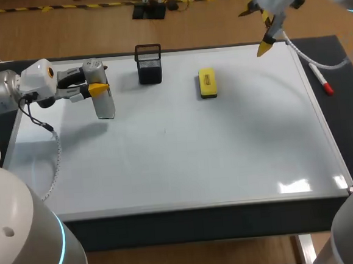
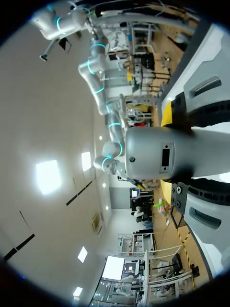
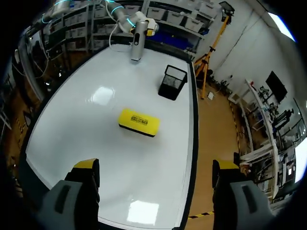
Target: Pick up the inspection probe, press it on each red-marked spot on the whiteboard one by one, put down the probe, pick up the eraser, and wipe off all the red marks.
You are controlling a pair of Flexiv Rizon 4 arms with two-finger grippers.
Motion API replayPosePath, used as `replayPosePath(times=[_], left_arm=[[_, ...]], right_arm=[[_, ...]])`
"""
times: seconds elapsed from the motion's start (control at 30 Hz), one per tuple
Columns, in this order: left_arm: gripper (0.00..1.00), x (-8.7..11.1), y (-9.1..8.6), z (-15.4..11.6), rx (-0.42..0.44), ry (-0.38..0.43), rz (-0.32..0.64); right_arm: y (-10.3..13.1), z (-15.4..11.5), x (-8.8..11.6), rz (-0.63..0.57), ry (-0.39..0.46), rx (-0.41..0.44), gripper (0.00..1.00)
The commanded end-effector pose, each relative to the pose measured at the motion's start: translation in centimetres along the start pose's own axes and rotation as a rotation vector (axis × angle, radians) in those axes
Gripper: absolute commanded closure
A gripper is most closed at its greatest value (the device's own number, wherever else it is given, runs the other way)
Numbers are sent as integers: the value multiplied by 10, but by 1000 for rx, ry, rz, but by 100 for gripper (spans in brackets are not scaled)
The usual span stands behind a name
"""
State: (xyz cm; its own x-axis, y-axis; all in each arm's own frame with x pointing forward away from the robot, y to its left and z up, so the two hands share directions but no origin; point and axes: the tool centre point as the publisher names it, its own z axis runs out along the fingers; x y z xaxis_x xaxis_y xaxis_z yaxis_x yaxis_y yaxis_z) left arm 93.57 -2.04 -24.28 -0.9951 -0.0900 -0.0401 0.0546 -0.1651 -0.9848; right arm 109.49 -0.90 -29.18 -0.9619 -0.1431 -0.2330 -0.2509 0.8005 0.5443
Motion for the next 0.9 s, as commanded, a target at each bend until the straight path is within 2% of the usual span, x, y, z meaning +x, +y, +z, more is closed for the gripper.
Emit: replayPosePath(times=[0.03, 0.27, 0.9], left_arm=[[100, 0, -1, 0, 0, 1, 1], [100, 0, -1, 0, 0, 1, 1], [100, 0, -1, 0, 0, 1, 1]], right_arm=[[-6, -16, 11, 15, -113, -19, 0], [0, -45, 8, 43, -143, -17, 0], [0, -45, 8, 43, -143, -17, 0]])
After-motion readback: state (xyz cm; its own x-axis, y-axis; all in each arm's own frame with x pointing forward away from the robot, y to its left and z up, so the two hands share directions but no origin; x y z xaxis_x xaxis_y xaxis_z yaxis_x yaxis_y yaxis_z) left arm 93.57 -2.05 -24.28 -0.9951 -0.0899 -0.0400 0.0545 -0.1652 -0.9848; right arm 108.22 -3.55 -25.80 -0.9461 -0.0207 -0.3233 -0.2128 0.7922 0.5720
